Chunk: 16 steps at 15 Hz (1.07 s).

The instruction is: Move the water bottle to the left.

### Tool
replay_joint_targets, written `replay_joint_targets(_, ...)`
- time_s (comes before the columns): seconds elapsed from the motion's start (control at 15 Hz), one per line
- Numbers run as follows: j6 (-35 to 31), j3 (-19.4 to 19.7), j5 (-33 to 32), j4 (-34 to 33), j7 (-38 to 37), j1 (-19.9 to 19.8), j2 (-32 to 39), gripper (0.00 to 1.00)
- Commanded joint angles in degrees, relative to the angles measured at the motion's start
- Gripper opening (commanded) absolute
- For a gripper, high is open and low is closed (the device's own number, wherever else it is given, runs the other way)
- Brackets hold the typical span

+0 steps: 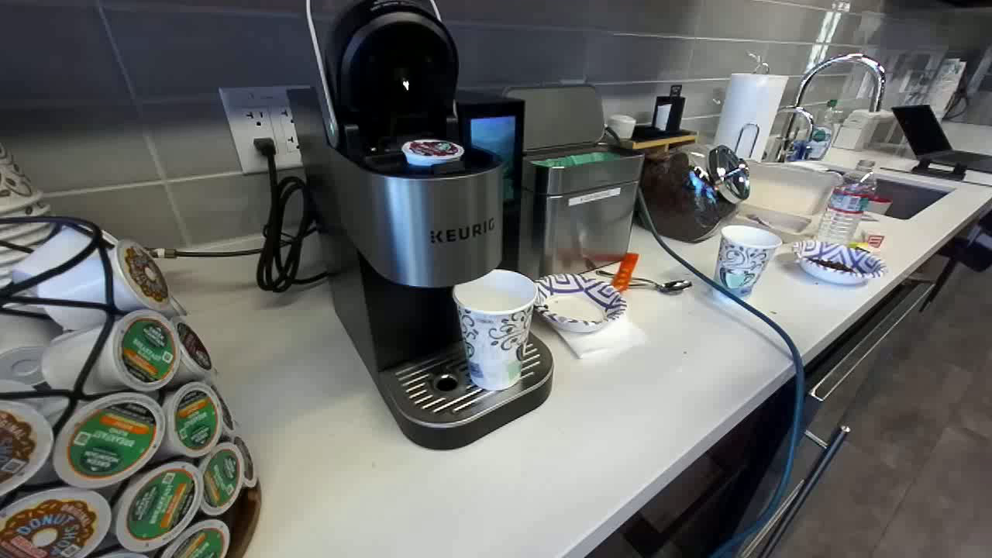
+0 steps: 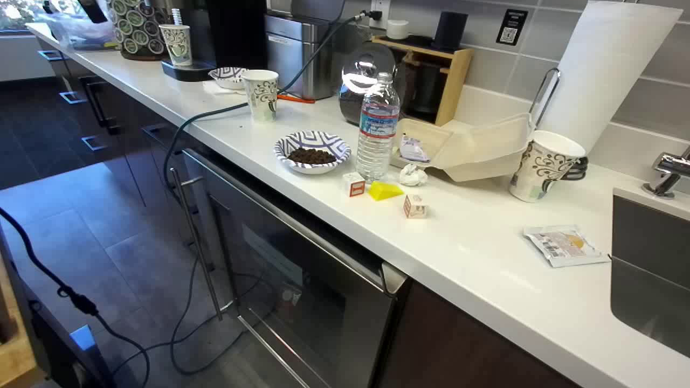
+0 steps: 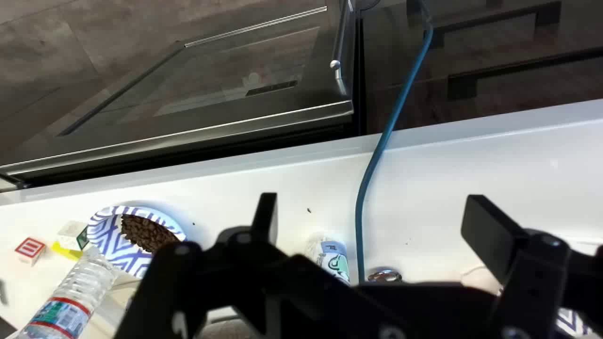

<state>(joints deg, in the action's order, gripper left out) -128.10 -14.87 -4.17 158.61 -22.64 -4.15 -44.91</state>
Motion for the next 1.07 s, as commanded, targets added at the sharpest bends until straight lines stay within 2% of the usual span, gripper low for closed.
replay_joint_targets(0.0, 0.36, 0.6, -0.56, 0.67, -0.38, 0.59, 0.16, 1.0)
replay_joint_targets(0.73, 0.36, 0.66, -0.59, 2.0, -0.4, 0.59, 0.74, 1.0)
replay_joint_targets(0.93, -9.09, 5.74, 0.8, 0.92, 1.08, -1.27, 0.41, 1.0)
replay_joint_targets(1.0, -11.21, 9.67, 1.41, 0.45, 4.22, -1.69, 0.05, 1.0)
